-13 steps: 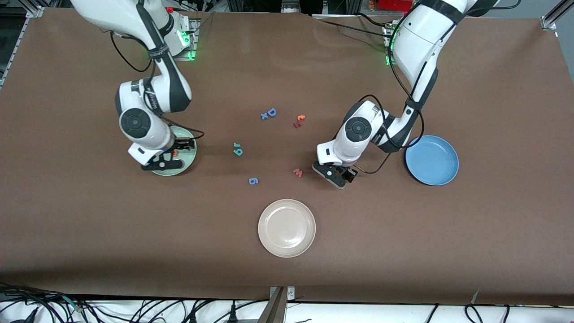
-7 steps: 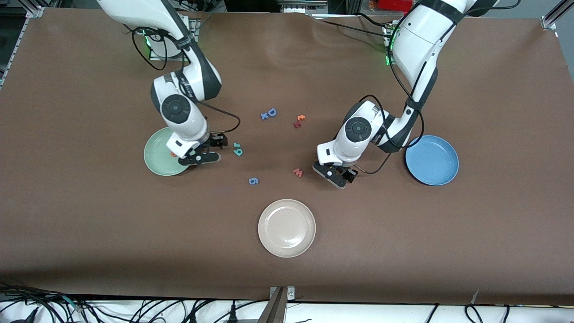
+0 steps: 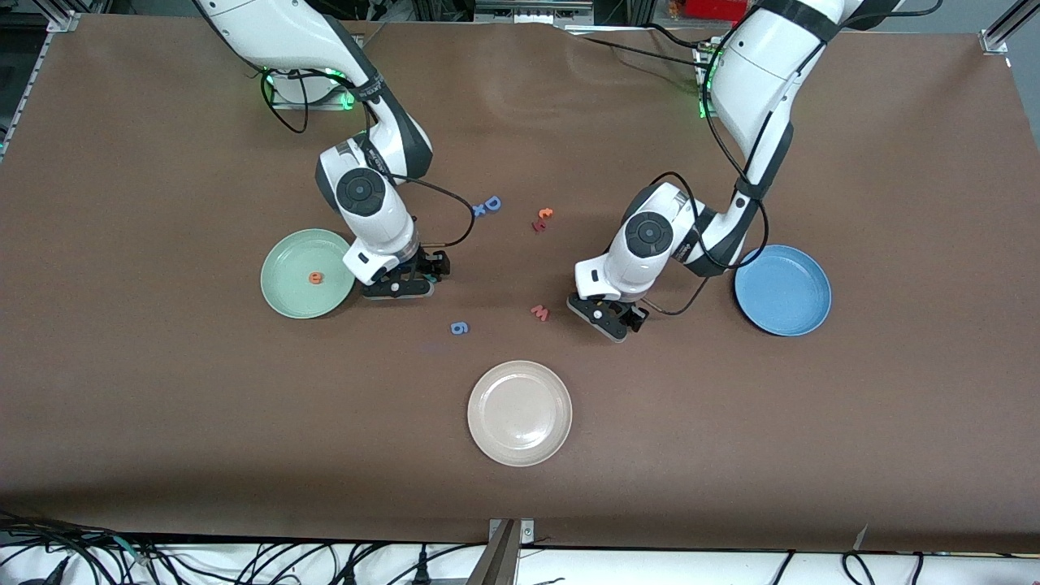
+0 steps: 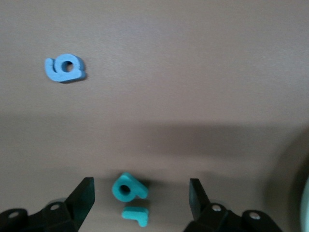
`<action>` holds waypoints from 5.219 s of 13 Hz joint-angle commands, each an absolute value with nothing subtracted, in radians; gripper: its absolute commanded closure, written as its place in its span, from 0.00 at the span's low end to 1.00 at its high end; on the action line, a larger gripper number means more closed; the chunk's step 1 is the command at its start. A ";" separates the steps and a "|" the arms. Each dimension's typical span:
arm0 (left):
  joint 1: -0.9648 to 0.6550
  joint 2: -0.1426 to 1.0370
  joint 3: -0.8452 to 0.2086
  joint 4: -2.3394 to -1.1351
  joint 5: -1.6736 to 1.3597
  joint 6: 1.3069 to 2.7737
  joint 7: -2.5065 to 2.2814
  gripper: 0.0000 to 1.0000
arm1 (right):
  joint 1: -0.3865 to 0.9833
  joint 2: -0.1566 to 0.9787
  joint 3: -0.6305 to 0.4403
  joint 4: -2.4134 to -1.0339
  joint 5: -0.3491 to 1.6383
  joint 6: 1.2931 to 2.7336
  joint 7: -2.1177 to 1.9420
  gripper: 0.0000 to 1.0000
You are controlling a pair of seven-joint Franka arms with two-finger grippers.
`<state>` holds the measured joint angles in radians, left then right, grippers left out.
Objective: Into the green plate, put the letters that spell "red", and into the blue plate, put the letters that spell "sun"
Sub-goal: 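Release the e on the green plate while the left gripper lifts the u, then grasp the teal letter with the right gripper while the left gripper carries the u, then lift the teal letter with the right gripper while the left gripper releases the u, then carry the teal letter to the green plate while the left gripper reaches green u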
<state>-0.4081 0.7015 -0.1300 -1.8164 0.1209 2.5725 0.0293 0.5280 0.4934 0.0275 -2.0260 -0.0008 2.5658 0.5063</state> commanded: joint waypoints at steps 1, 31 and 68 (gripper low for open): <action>-0.422 0.724 -0.107 -1.829 0.155 2.579 0.038 0.43 | 0.546 0.515 0.032 -2.000 0.015 2.563 0.538 0.12; -0.272 0.480 0.129 -1.879 -0.206 2.082 0.376 0.99 | 0.563 0.546 0.029 -1.988 -0.003 2.562 0.528 0.04; -0.371 0.328 -0.038 -1.939 -0.206 2.078 -0.205 0.01 | 0.563 0.358 -0.259 -2.043 -0.005 2.206 0.358 0.87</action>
<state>-0.3548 0.3261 0.0035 -1.9311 -0.1767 2.0458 -0.1045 0.5600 0.4130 -0.2061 -1.9789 -0.0031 2.2268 0.3807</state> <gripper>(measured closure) 0.004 0.626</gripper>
